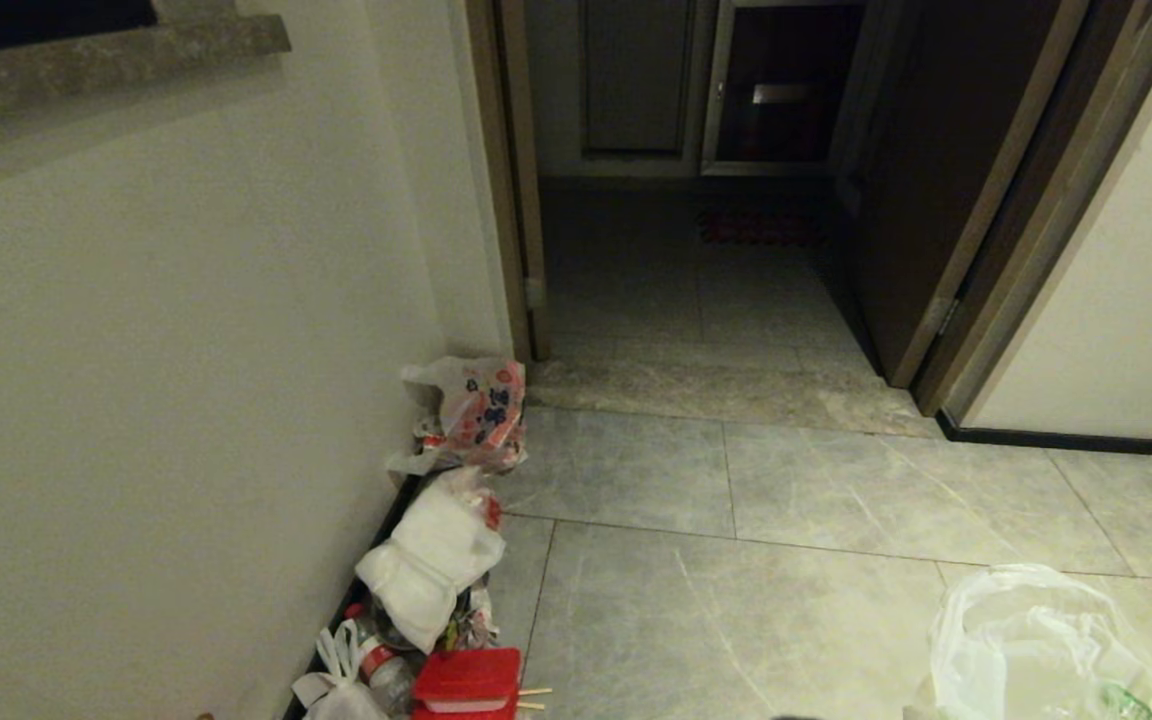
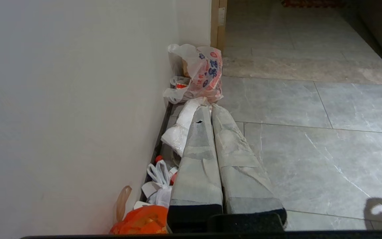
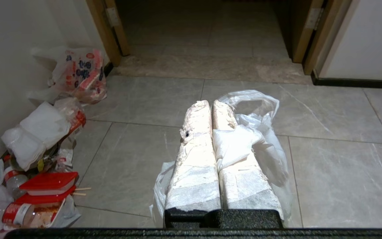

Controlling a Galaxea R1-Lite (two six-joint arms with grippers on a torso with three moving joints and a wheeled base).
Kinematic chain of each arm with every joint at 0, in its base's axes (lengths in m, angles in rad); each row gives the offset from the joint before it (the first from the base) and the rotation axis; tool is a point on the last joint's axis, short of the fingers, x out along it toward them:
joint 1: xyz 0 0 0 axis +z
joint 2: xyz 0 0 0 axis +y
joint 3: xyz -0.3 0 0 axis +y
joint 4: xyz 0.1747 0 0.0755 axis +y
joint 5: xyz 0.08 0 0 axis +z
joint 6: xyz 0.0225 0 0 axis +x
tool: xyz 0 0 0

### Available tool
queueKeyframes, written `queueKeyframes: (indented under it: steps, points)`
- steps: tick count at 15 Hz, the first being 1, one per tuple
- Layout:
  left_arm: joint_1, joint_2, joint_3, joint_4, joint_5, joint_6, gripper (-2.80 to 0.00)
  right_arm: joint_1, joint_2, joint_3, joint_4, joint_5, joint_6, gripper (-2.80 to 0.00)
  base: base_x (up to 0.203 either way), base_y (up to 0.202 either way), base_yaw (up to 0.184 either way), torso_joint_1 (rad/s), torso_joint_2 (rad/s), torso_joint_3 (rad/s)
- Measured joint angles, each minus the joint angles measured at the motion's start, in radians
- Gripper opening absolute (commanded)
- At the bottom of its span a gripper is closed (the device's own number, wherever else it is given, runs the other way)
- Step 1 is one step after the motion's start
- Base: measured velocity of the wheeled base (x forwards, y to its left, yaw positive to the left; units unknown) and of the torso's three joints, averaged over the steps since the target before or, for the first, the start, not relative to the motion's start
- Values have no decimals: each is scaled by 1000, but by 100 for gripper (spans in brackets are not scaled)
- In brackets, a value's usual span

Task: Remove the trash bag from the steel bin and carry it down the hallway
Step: Put the trash bag at the door

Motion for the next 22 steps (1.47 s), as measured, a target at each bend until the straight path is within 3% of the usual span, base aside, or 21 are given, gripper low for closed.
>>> queueKeyframes:
  steps: [10,22]
  points:
    - [-1,0,0,0,0,-1,-280,-1,0,0,-1,0,-1,-280,0,0,0,0,0,0]
    - [0,0,0,0,0,-2,-280,0,0,0,-1,0,0,-280,0,-10,168,2,4,3]
